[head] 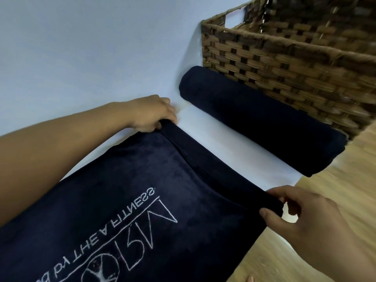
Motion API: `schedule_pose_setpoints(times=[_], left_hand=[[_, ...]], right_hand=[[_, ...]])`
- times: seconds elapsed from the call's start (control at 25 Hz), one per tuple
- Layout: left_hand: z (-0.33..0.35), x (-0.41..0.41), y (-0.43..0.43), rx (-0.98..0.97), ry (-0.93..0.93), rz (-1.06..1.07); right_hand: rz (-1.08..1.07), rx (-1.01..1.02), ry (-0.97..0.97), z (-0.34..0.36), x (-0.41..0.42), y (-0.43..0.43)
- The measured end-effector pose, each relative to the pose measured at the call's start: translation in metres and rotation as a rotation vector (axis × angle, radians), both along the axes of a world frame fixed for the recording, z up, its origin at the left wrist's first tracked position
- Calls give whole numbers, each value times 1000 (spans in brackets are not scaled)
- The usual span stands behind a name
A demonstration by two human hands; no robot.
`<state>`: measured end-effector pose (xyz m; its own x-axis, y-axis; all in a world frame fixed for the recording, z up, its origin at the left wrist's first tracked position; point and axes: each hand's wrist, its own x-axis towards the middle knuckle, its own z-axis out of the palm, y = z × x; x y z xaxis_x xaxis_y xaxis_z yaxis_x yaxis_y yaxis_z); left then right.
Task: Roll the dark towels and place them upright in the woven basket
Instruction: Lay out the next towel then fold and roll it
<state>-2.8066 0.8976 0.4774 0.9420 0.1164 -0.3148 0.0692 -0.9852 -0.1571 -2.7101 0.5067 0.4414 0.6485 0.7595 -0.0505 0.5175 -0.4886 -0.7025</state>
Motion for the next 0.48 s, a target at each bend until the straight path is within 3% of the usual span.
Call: schedule_pose_setpoints(times=[0.2, 0.32, 0.48], left_hand=[[-23, -7, 3, 117, -371, -54], [-34, -3, -3, 154, -519, 6], [-44, -13, -9, 187, -631, 20]], right_hand=[[15, 72, -397, -11, 9, 2], [41, 185, -655, -23, 23, 5], [230, 287, -854, -36, 30, 5]])
